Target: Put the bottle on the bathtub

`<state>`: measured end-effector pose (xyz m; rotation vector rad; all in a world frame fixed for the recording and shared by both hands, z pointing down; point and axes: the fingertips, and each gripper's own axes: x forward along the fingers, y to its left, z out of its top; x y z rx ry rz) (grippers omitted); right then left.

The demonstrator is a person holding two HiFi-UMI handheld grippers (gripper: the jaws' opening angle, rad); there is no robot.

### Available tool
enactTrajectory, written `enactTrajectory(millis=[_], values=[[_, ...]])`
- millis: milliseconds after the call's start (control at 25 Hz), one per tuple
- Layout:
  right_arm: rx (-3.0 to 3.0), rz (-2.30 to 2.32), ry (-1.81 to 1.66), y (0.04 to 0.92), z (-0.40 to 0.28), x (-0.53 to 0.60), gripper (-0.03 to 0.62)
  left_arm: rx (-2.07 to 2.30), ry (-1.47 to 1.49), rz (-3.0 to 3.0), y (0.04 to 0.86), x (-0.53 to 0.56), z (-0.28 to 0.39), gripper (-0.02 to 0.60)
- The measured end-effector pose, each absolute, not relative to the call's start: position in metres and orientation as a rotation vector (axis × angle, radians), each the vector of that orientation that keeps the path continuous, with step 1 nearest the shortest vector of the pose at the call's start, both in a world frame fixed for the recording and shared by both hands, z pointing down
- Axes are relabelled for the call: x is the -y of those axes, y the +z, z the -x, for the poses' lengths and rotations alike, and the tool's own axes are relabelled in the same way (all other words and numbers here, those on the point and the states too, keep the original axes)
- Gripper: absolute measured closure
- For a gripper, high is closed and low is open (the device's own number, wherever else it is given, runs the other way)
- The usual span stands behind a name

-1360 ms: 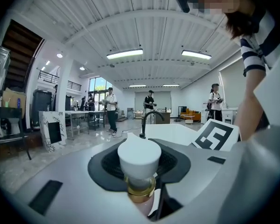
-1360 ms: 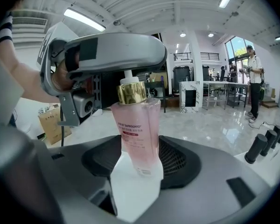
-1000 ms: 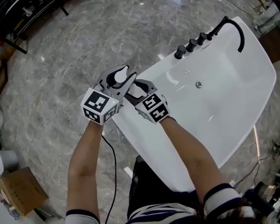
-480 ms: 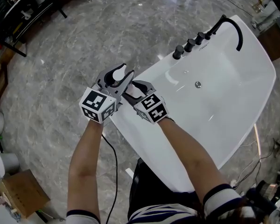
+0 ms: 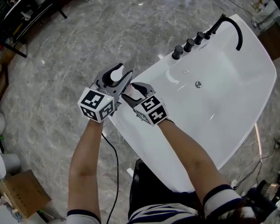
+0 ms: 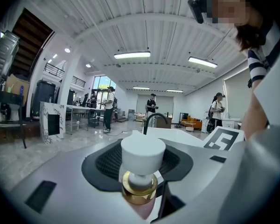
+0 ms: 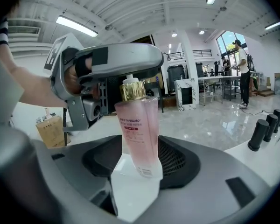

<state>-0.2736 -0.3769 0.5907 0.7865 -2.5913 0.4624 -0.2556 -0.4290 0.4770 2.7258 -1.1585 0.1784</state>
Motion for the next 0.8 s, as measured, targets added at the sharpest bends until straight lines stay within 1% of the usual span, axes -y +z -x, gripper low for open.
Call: enactTrajectory(millis=[120, 480, 800], values=[[2.597, -0.786, 0.468, 0.588, 0.270, 0.374, 0.341, 1.145, 0.193, -2.698, 0.483, 0.428, 0.255, 0.381], [2.596, -0.780, 0.454, 0.585, 0.257, 0.365, 0.341, 1.174, 0.200, -2.647, 0.494, 0.424, 0.261, 0.347], [2.601, -0.794, 0.483, 0.577, 0.247, 0.350, 0.341, 1.224, 0.169, -2.589, 0.499, 0.412, 0.273, 0.342]])
